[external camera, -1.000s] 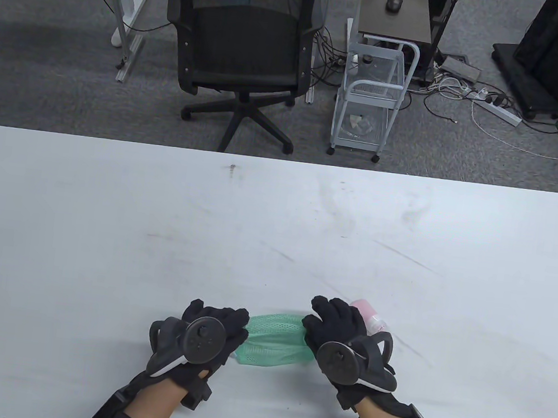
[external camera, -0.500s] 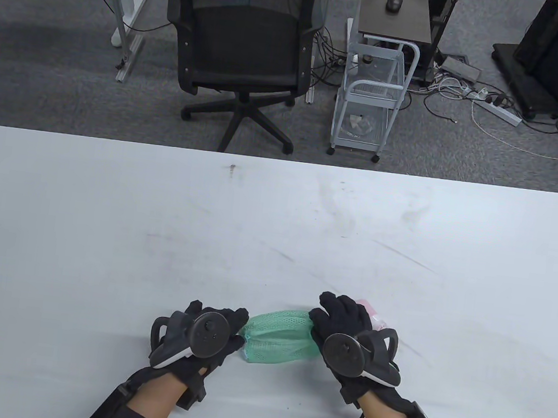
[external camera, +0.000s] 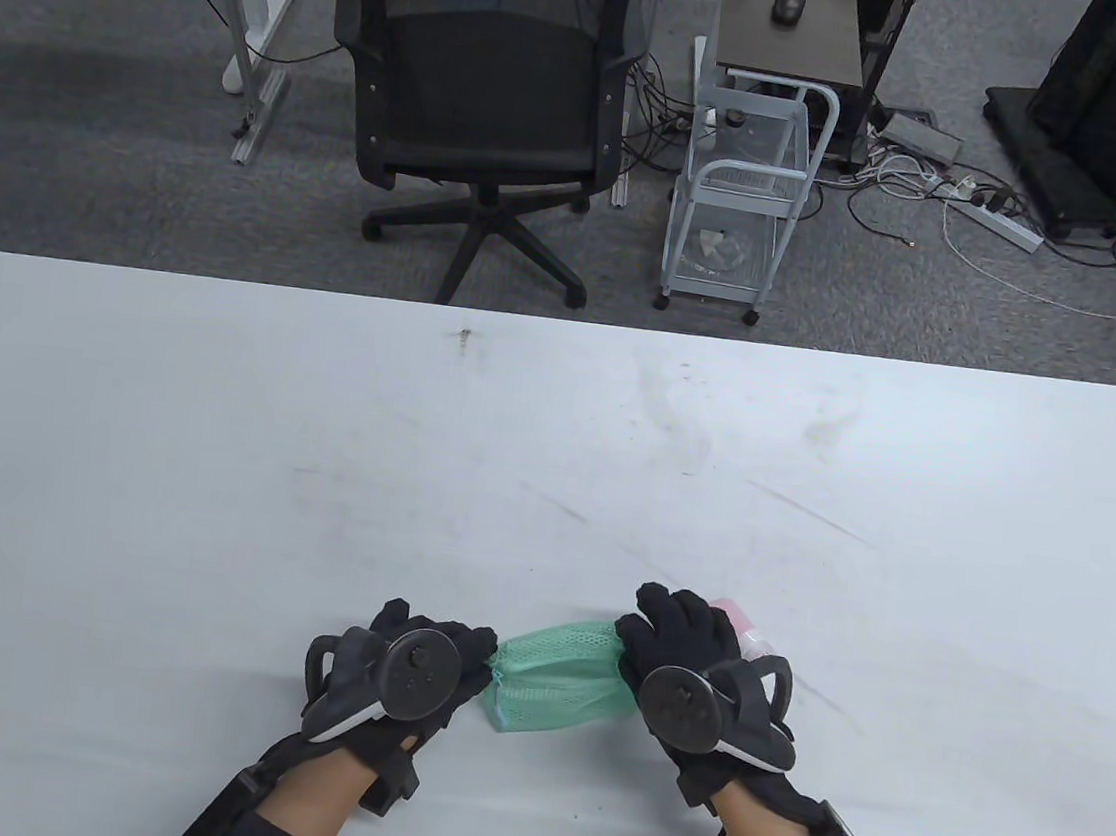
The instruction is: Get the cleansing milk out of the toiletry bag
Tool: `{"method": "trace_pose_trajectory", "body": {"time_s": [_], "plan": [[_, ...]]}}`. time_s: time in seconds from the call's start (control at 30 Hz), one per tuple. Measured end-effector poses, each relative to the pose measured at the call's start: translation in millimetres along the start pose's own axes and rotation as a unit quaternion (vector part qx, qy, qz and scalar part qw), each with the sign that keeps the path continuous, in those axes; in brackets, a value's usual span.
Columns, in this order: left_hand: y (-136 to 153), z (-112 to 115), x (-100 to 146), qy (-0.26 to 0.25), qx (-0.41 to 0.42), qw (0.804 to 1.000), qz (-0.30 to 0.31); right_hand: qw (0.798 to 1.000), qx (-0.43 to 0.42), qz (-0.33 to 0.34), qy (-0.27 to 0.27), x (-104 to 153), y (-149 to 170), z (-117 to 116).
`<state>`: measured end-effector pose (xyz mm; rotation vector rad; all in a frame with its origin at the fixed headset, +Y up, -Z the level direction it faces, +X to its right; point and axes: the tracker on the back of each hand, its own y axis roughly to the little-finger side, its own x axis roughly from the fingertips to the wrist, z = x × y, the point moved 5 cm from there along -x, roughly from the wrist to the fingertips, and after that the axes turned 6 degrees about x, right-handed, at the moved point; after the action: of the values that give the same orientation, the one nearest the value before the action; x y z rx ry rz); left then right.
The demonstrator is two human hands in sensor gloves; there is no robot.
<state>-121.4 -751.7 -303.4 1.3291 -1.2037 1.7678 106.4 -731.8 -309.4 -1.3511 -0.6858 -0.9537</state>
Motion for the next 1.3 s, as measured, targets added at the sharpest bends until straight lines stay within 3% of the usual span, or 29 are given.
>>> {"method": "trace_pose_trajectory", "body": {"time_s": [0.37, 0.6, 0.9, 1.3], "plan": [[3.4, -13.1, 3.6, -0.034, 0.034, 0.999, -0.009, 0.999, -0.015, -0.008, 0.034, 6.5, 1.2, 19.8], [4.0, -21.4, 7.1, -0.055, 0.059, 0.997, -0.015, 0.998, -0.01, 0.019, 0.063, 15.7, -19.8, 33.5], [-5.6, -23.3, 10.6, -0.059, 0.091, 0.994, -0.003, 0.995, -0.007, 0.059, 0.082, 23.5, -72.2, 25.6], [-11.6, -16.9, 10.4, -0.042, 0.149, 0.988, -0.005, 0.998, -0.01, 0.037, 0.053, 18.2, -81.5, 3.9]]}}
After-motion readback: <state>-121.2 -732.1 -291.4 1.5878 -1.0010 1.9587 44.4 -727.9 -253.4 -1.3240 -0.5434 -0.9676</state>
